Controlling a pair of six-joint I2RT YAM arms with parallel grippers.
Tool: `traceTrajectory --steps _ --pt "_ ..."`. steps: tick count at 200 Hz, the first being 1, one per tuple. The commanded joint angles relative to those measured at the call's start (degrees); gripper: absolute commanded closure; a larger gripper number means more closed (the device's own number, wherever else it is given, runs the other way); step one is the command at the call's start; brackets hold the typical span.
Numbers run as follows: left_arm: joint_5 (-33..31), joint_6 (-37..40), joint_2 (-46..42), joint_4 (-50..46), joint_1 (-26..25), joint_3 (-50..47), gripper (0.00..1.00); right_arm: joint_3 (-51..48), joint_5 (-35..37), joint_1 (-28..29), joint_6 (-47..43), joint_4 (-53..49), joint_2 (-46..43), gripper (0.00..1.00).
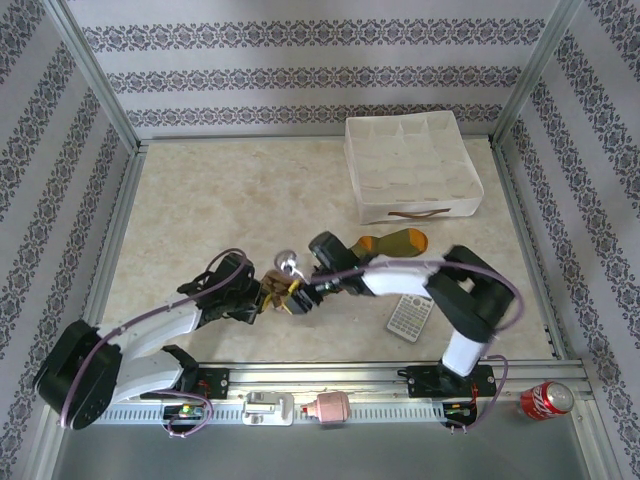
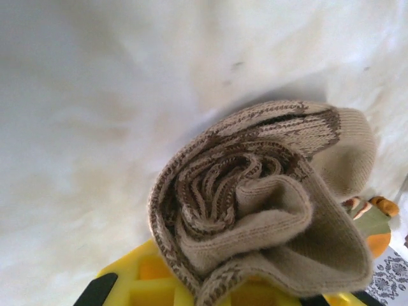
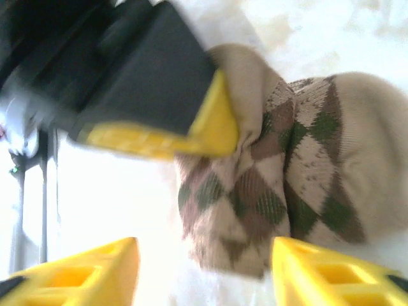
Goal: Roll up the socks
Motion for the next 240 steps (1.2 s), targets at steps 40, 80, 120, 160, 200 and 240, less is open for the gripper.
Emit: traceTrajectory --steps 40,80,120,160,200,240 --pt "3.17 -3.62 -4.31 -19.15 0.76 -4.51 1.00 -5.67 35.23 17.19 -23.94 7.26 -5.35 0.35" --pt "3.11 -2.54 -1.55 -18.25 0.84 -3.23 1.00 -1.87 40.72 21.21 -27.13 8.16 -0.45 0.36" --pt "3.72 -0.99 1.11 -17.58 0.93 -1.85 1.00 1.06 42.85 21.76 -28.09 8.47 3.98 0.40" --pt "3.65 -0.87 0.64 -17.63 1.09 -1.64 1.00 4.48 43.92 21.23 -26.96 6.31 9.41 0.61" --pt "3.20 0.04 -1.95 -18.45 1.72 -0.74 0.83 4.63 40.42 19.05 -21.65 1.69 11.28 0.91" --pt "4.63 -1.24 -6.90 -13.39 5.07 -1.76 0.44 5.11 31.21 15.95 -16.83 -4.09 11.43 1.00"
